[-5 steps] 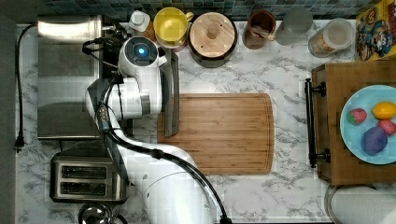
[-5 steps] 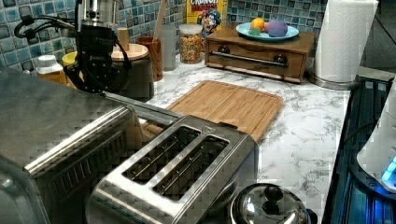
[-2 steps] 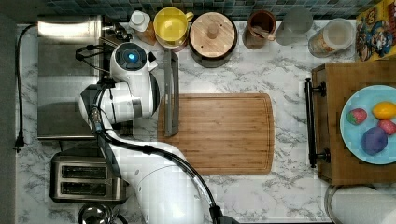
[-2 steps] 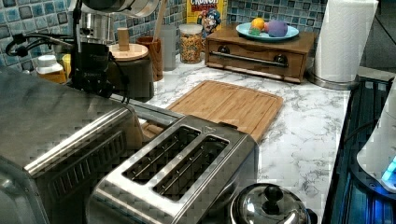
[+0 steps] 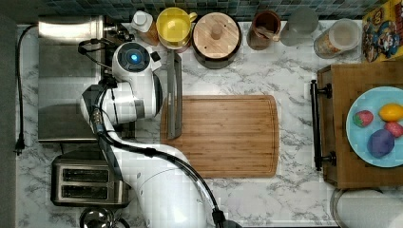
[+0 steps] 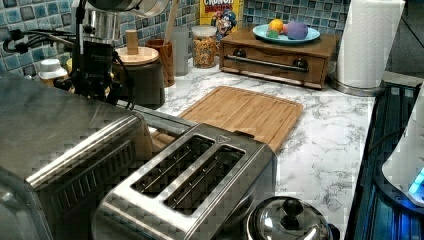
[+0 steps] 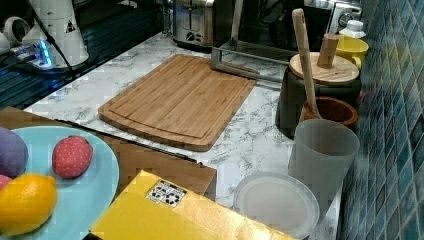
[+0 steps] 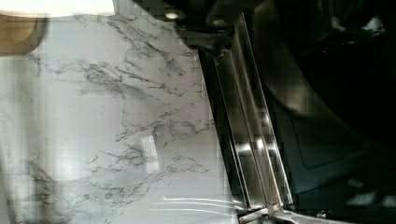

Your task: Put the bowl in the oven.

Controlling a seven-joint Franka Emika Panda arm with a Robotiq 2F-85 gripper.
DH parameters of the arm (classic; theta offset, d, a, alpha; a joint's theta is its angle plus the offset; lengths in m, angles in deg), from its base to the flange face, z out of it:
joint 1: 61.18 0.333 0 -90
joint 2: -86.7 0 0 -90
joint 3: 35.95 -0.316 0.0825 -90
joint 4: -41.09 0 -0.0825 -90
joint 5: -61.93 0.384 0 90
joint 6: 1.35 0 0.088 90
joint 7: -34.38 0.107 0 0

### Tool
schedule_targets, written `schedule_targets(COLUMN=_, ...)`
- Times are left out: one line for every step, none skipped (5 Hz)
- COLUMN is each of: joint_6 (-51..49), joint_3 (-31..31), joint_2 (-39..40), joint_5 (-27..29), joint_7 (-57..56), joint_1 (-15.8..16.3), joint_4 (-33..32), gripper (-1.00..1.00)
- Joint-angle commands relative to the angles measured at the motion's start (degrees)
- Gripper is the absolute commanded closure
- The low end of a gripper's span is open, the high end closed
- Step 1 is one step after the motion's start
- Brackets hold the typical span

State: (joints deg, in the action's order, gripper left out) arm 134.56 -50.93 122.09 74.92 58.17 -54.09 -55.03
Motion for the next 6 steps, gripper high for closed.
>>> schedule_targets(joint_6=-3.95, joint_3=-2.13, joint_2=-6.10, joint_5=12.28, joint_7=-0.40, joint_1=-5.86, joint_4=4.26, gripper=0.00)
schedule_targets(joint_6=-4.21, joint_3=-2.09, joint_2=-9.17, joint_5=14.82, joint_7=-2.18, joint_1=-7.60, joint_4=1.98, gripper=0.00)
schedule_targets(joint_6=-4.74, joint_3=-0.96, joint_2=-11.10, joint_5=11.38, joint_7=-1.65, joint_1=-7.56, joint_4=-0.08, gripper=0.00)
schedule_targets(joint_6=-3.98, joint_3=0.03, joint_2=-13.79, joint_5=9.38, joint_7=-2.20, joint_1=-7.31, joint_4=-3.54, gripper=0.00)
schedule_targets(joint_6=-6.44, joint_3=2.94, joint_2=-15.85, joint_5=1.12, joint_7=0.34, joint_1=-3.99, joint_4=-4.75, gripper=0.00)
schedule_targets(joint_6=-6.38, joint_3=1.94, joint_2=-15.78, joint_5=0.68, joint_7=0.61, joint_1=-4.88, joint_4=-4.77, gripper=0.00)
